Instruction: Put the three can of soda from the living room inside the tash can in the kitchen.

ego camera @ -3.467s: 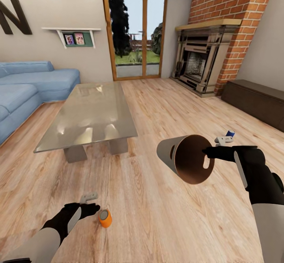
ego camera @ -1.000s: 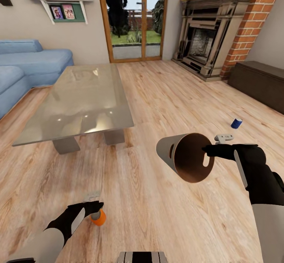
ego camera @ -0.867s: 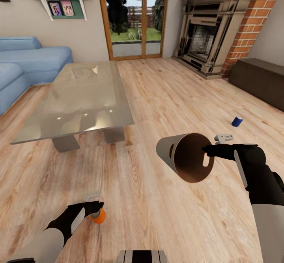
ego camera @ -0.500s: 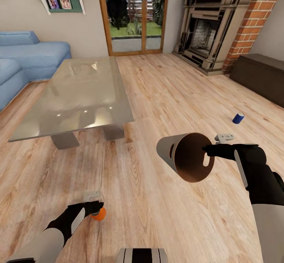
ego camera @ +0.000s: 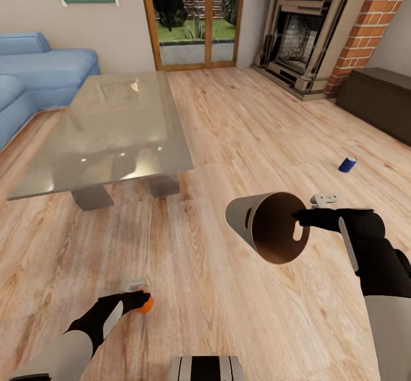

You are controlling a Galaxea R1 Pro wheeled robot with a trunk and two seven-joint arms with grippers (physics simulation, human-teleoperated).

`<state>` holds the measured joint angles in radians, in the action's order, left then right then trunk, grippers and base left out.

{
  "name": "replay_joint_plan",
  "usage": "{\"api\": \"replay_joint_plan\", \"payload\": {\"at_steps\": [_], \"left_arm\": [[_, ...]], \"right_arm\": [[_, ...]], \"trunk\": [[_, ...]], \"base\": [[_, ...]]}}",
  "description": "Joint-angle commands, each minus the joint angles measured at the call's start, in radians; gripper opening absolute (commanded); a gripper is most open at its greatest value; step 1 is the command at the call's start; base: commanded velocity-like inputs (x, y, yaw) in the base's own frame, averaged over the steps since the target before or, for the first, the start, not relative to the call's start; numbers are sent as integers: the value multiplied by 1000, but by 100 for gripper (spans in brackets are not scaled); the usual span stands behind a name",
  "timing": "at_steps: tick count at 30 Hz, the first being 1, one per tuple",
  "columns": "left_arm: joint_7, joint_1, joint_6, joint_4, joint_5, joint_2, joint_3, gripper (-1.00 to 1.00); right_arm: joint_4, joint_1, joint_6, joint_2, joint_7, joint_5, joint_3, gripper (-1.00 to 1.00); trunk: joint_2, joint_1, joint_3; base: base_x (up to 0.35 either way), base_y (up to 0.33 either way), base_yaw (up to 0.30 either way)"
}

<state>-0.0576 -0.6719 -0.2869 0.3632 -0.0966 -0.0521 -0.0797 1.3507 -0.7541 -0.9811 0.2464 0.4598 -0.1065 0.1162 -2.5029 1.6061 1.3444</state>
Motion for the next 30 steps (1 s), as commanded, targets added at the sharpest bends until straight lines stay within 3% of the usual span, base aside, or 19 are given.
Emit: {"api": "replay_joint_plan", "payload": {"at_steps": [1,27,30], "left_arm": [[0,0,0,0,0,0,0,100],[6,0,0,0,0,0,0,100],[7,0,0,0,0,0,0,100]], "right_arm": [[1,-1,-4,0,4,25,0,-100],[2,-1,-2,-1,4,27,-5,-100],[2,-1,-2,-1,5,27,-5,-100]], "trunk": [[0,0,1],[0,0,13],[-1,1,25]], "base": [[0,0,0],[55,0,0],[5,0,0]]}}
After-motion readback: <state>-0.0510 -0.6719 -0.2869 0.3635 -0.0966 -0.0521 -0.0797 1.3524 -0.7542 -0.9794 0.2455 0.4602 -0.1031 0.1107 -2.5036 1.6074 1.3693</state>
